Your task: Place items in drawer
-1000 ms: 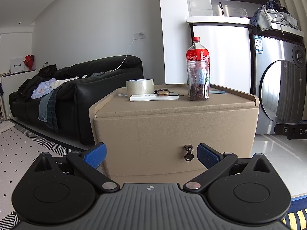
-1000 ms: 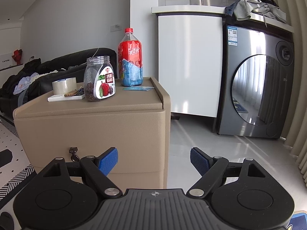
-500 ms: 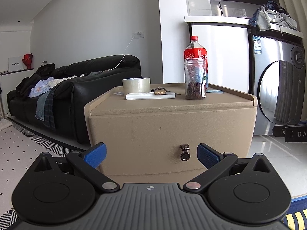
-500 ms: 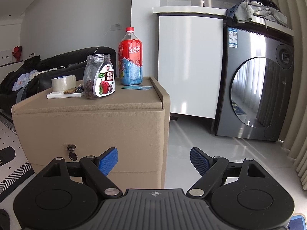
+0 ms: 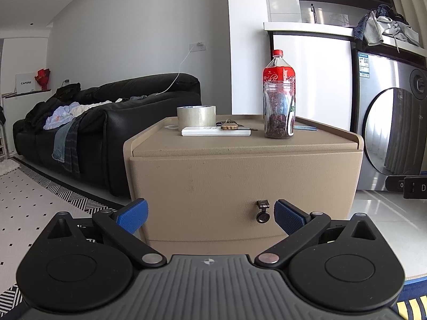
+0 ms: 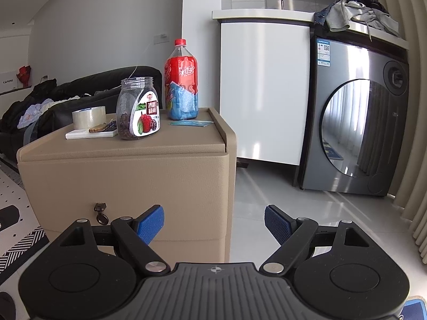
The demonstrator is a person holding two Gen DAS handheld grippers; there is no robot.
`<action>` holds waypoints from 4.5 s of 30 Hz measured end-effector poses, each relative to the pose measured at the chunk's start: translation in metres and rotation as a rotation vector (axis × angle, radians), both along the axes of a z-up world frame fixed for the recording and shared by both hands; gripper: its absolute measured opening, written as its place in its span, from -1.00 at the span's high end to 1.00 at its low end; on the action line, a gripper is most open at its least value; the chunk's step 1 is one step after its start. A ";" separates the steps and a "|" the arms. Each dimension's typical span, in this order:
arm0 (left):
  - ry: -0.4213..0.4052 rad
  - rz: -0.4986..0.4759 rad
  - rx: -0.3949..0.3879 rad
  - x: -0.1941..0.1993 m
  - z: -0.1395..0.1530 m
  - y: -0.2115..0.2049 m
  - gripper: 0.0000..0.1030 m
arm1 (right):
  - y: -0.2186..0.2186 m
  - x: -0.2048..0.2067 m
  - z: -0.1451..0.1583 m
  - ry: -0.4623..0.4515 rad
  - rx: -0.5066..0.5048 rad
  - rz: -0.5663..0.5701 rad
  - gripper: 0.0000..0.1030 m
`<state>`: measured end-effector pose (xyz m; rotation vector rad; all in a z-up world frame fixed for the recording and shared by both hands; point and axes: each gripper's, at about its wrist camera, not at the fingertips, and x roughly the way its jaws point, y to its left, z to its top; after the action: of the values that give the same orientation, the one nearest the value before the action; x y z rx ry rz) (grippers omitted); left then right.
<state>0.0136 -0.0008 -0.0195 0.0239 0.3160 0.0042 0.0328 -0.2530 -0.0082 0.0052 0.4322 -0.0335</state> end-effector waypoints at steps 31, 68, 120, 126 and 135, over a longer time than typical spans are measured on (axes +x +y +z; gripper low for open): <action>-0.015 -0.003 -0.004 -0.004 0.005 0.002 -1.00 | 0.003 -0.003 0.003 -0.005 -0.005 0.002 -0.67; -0.005 0.000 -0.010 -0.001 0.003 0.001 -1.00 | -0.001 -0.001 0.000 -0.002 0.005 -0.003 -0.67; 0.004 -0.014 -0.013 0.033 -0.020 -0.010 -1.00 | -0.013 0.013 -0.026 -0.026 -0.038 0.004 -0.67; 0.005 -0.020 -0.020 0.039 -0.020 -0.018 -1.00 | -0.012 0.015 -0.032 -0.026 -0.052 0.012 -0.67; 0.006 -0.026 0.005 0.048 -0.027 -0.029 -1.00 | -0.018 0.017 -0.037 -0.037 -0.048 -0.006 -0.67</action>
<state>0.0618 -0.0297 -0.0467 0.0329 0.3214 -0.0207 0.0503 -0.2714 -0.0455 -0.0396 0.3942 -0.0497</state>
